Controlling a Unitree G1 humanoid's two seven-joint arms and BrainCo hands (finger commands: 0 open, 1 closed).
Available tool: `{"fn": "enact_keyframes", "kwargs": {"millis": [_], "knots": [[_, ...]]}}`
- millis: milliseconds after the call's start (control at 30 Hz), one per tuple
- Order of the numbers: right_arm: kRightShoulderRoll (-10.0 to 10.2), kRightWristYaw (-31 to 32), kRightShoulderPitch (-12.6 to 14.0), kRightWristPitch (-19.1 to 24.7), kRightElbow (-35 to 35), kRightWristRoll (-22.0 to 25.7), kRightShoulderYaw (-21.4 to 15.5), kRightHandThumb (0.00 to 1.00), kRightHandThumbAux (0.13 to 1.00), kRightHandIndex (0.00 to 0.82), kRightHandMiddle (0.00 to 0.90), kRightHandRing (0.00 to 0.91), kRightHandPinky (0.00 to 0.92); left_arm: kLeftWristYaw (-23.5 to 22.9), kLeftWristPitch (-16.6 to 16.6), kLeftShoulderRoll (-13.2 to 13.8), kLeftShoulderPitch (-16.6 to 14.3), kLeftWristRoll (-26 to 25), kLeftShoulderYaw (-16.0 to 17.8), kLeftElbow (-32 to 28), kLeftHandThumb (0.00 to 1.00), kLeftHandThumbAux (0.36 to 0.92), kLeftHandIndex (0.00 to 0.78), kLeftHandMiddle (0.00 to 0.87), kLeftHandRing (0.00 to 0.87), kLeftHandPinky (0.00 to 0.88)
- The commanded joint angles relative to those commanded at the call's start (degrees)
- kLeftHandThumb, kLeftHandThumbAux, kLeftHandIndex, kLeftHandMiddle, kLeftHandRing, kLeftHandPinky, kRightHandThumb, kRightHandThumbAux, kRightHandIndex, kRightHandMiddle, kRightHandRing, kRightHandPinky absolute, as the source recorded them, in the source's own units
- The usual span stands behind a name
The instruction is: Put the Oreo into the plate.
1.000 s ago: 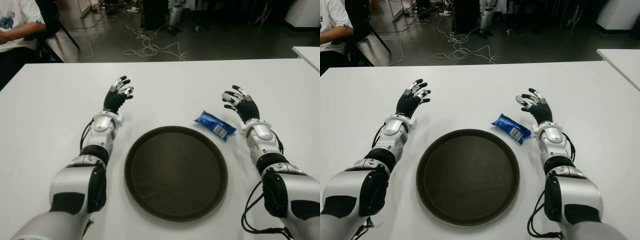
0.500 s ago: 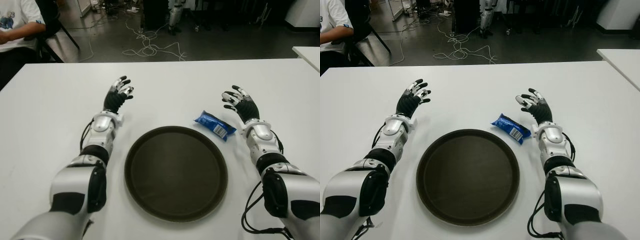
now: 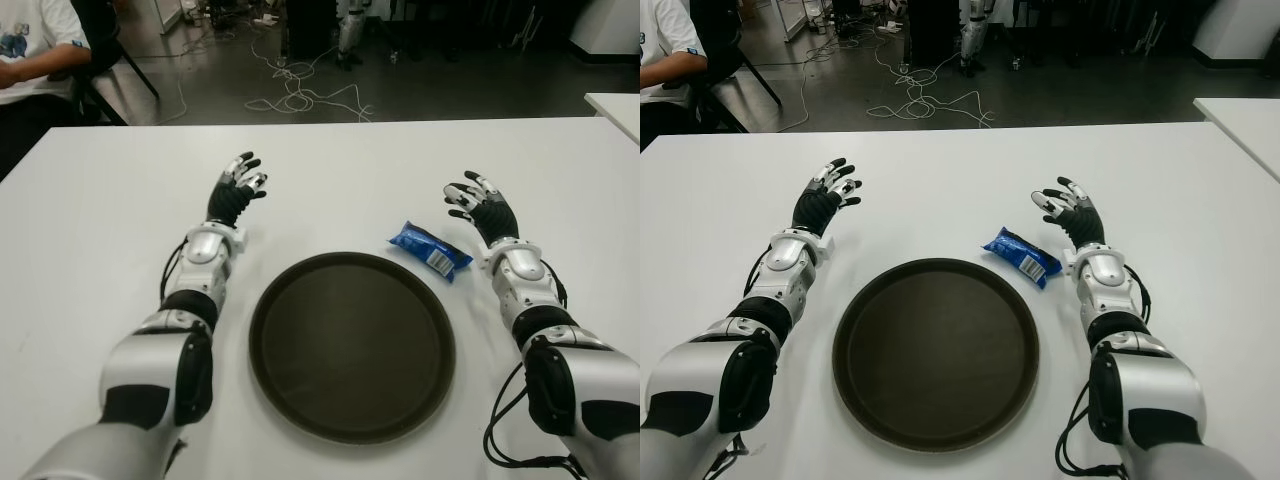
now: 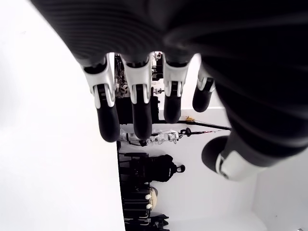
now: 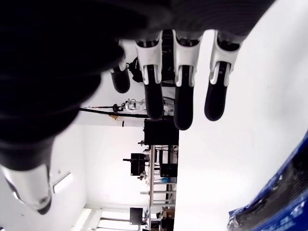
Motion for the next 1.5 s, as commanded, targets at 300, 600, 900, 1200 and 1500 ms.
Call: {"fn": "enact_keyframes", "kwargs": {"millis": [300,600,900,1200,1500], "knots": [[0.0,-0.1,0.0,0.0,0.0,-0.3,0.1,0.047,0.603,0.141,0.255,0.277,0.312,0.0,-0.4,0.0,0.1,0.1,-0.1,-0.1,0.111,0.632,0.047,0.144,0.177,0.254],[0.0,-0.9,0.0,-0.1,-0.1,-0.9,0.4,0.027,0.630,0.149,0.261,0.280,0.306,0.6,0.0,-0.1,0.0,0.0,0.0,0.0,0.114,0.640,0.048,0.142,0.168,0.233],[0.1,-1.2,0.0,0.1,0.0,-1.0,0.2,0.032,0.625,0.149,0.258,0.279,0.312,0.4,0.2,-0.1,0.0,-0.2,0.2,0.0,0.128,0.644,0.048,0.144,0.174,0.250],[0.1,-0.4,0.0,0.0,0.0,-0.5,-0.3,0.036,0.610,0.149,0.262,0.281,0.309,0.3,0.1,-0.2,0.0,-0.3,0.1,0.0,0.119,0.646,0.042,0.134,0.164,0.233],[0.0,-0.2,0.0,0.0,0.1,-0.6,-0.3,0.036,0.608,0.147,0.262,0.281,0.309,0.3,-0.1,-0.3,0.0,-0.4,0.2,0.0,0.137,0.642,0.052,0.143,0.176,0.251]]}}
